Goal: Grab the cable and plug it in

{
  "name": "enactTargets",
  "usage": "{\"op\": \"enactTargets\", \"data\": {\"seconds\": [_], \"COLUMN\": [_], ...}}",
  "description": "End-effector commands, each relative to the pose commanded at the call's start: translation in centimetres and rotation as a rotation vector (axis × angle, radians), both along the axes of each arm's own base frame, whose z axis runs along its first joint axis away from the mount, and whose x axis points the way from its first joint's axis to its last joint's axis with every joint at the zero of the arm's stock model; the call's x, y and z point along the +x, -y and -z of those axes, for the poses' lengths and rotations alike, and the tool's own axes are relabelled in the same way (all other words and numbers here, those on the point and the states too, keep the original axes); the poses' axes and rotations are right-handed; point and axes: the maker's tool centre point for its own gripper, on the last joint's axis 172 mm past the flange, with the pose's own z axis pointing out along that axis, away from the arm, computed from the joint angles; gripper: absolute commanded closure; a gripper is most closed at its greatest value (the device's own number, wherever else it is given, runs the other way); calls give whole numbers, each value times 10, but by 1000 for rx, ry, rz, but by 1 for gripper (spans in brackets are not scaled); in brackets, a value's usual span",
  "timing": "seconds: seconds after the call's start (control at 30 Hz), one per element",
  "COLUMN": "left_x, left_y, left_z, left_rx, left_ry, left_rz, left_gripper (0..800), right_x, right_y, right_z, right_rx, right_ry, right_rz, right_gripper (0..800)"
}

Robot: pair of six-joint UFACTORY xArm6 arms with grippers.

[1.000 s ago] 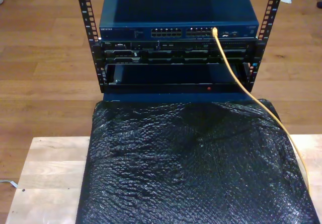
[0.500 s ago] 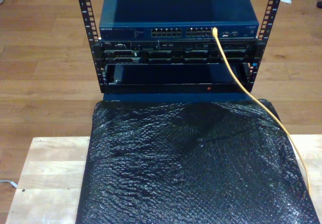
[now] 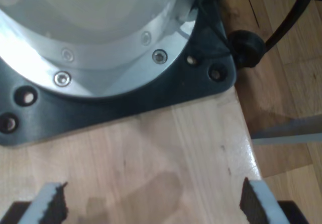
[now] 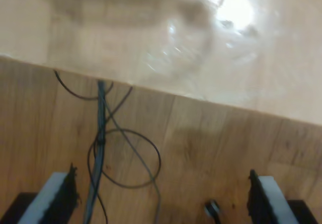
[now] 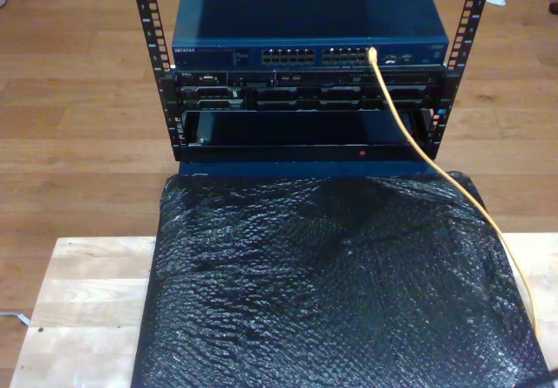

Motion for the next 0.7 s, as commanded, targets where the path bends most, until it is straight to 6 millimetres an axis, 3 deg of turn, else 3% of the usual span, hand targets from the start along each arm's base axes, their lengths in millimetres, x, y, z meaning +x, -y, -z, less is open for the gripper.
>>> {"op": "enactTargets", "data": {"seconds": [0.17, 0.43, 0.7], "left_x": [0, 0, 0], "left_y": [0, 0, 0], "left_z": [0, 0, 0], "left_rx": [0, 0, 0], "left_ry": [1, 1, 1], "left_rz": [-1, -1, -1], "left_gripper": [0, 0, 0], "right_x": [-7, -10, -10], "right_y": [-12, -5, -4], "right_z": [20, 44, 47], "right_rx": [22, -42, -48], "right_ry": [1, 4, 4], "right_rz": [-2, 18, 17], "right_gripper": [2, 2, 2]}}
